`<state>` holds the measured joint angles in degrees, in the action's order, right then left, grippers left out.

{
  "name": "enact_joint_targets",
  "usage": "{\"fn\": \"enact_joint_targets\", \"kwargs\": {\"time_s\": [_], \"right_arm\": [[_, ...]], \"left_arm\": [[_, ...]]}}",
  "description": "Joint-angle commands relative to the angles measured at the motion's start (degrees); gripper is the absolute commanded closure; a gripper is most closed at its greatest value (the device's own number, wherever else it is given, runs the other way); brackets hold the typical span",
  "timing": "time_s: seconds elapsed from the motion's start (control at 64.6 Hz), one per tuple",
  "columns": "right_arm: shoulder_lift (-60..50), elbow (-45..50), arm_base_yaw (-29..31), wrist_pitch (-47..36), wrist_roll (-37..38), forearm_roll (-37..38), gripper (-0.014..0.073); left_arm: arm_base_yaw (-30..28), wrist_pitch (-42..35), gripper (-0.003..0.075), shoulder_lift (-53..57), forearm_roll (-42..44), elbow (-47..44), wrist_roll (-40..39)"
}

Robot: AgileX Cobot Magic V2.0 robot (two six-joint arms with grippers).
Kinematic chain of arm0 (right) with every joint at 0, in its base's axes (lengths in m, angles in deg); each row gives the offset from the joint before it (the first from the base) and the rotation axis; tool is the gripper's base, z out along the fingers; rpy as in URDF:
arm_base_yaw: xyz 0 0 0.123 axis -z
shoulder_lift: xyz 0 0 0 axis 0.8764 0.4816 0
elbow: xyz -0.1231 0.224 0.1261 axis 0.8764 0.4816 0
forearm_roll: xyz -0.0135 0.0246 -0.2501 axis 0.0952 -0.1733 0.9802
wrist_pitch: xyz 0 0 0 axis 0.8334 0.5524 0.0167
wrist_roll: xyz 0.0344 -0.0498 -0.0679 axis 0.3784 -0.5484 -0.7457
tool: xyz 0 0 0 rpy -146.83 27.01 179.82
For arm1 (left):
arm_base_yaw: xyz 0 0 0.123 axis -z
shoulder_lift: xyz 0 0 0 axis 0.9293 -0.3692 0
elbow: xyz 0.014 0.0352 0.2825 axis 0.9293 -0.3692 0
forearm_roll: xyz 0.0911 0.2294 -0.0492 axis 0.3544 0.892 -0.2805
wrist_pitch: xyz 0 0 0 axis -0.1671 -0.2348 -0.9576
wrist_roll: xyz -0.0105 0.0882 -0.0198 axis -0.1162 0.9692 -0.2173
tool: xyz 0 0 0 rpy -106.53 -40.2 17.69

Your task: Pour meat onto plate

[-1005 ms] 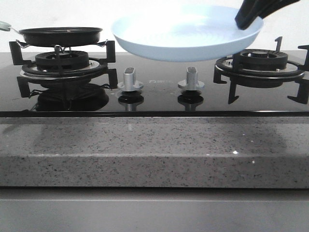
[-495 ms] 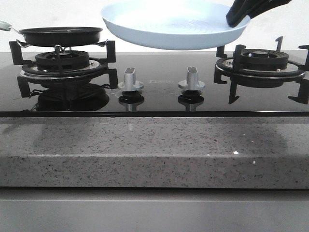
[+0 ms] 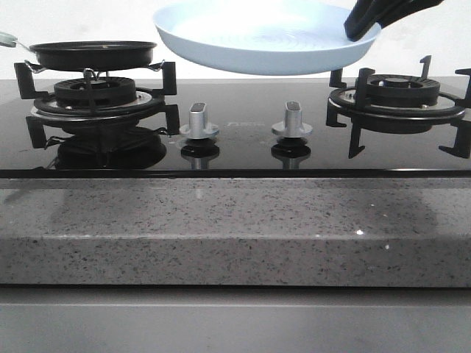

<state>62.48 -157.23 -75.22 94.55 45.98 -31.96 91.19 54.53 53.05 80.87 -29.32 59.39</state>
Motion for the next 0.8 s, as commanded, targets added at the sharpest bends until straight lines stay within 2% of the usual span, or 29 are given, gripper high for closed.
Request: {"fn": "enact_joint_targets", "kwargs": {"time_s": [0.0, 0.201, 0.371, 0.588, 0.681, 0.712, 0.789], "right_arm": [[-2.07, -1.60, 0.25, -3.06, -0.58, -1.93, 0.0662], [-2.07, -1.60, 0.25, -3.06, -0.58, -1.93, 0.0662], [-2.07, -1.60, 0.25, -3.06, -0.58, -1.93, 0.0662], [-2.07, -1.60, 0.25, -3.06, -0.58, -1.93, 0.0662], [-2.07, -1.60, 0.25, -3.06, -0.58, -1.93, 0.0662], [-2.07, -1.60, 0.25, -3.06, -0.58, -1.93, 0.0662], [-2.07, -1.60, 0.25, -3.06, -0.58, -1.93, 0.0662]], "left_arm": [[0.39, -4.51, 0.0210, -0.51, -2.02, 1.99, -0.08], [0.25, -2.84, 0.0210, -3.35, -0.91, 2.21, -0.08], [-3.98, 4.84, 0.0210, -8.97, -0.55, 6.97, -0.08], [-17.94, 12.33, 0.0210, -16.67, -4.89, 14.36, 1.06], [-25.57, 12.81, 0.0210, -20.35, -12.30, 16.47, 6.86], [-29.60, 13.91, 0.0210, -22.13, -18.59, 17.74, 10.96], [-35.05, 15.78, 0.0210, -25.17, -28.18, 19.54, 16.94]]}}
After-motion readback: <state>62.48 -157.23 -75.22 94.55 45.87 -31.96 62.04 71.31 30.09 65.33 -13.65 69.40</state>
